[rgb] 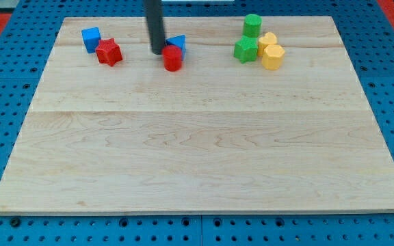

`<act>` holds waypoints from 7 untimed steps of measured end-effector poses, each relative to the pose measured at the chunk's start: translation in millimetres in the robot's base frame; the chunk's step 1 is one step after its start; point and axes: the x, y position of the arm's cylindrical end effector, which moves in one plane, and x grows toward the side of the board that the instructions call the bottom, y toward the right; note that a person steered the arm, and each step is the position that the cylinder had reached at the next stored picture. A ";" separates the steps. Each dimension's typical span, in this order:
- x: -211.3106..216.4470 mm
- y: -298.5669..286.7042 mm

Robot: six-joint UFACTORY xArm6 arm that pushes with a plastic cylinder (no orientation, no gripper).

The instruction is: Keep the red star parallel to the left of the red circle

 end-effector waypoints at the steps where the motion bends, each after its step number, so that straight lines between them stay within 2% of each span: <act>1: 1.0 35.4; 2: -25.1 14.4; 3: -66.5 -56.3; 4: -71.5 -110.0; 6: -17.1 -143.9; 7: 1.2 -134.8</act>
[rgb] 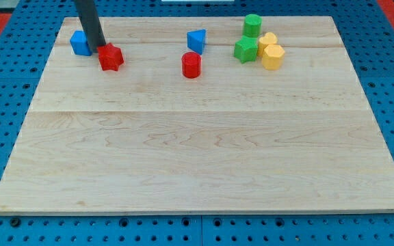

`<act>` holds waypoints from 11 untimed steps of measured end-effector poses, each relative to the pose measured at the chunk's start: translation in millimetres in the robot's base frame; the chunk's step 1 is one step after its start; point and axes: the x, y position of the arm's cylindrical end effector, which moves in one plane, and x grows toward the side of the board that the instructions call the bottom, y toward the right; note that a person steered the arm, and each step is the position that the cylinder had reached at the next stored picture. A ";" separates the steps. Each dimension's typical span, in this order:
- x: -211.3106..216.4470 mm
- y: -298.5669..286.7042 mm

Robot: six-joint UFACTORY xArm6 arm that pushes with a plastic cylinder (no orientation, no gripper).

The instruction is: Keep the red star parallel to the left of the red circle

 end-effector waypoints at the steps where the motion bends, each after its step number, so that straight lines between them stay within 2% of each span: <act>1: 24.7 44.1; 2: 11.5 26.3; 3: 4.4 35.8; 4: 19.5 94.6; 5: 30.6 105.6; 8: 84.4 106.7; 9: 93.1 70.3; 10: 89.1 63.0; 11: 91.5 82.7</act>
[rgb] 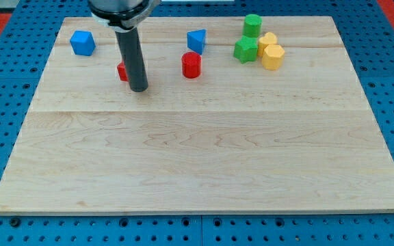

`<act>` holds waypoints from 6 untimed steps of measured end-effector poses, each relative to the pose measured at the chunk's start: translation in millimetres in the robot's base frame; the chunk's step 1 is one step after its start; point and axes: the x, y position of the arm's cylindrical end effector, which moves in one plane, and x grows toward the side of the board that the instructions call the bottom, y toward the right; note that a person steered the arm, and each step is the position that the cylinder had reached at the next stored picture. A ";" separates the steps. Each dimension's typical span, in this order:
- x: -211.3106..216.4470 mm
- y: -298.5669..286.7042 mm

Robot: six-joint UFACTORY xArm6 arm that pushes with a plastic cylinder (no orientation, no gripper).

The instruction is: Keep the red star parallel to the left of the red circle

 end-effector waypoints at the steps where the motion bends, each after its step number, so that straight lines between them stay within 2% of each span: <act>1: -12.3 0.0; 3: -16.0 0.0; 4: -33.5 -4.8; 5: -23.0 -2.8; 6: 34.0 43.5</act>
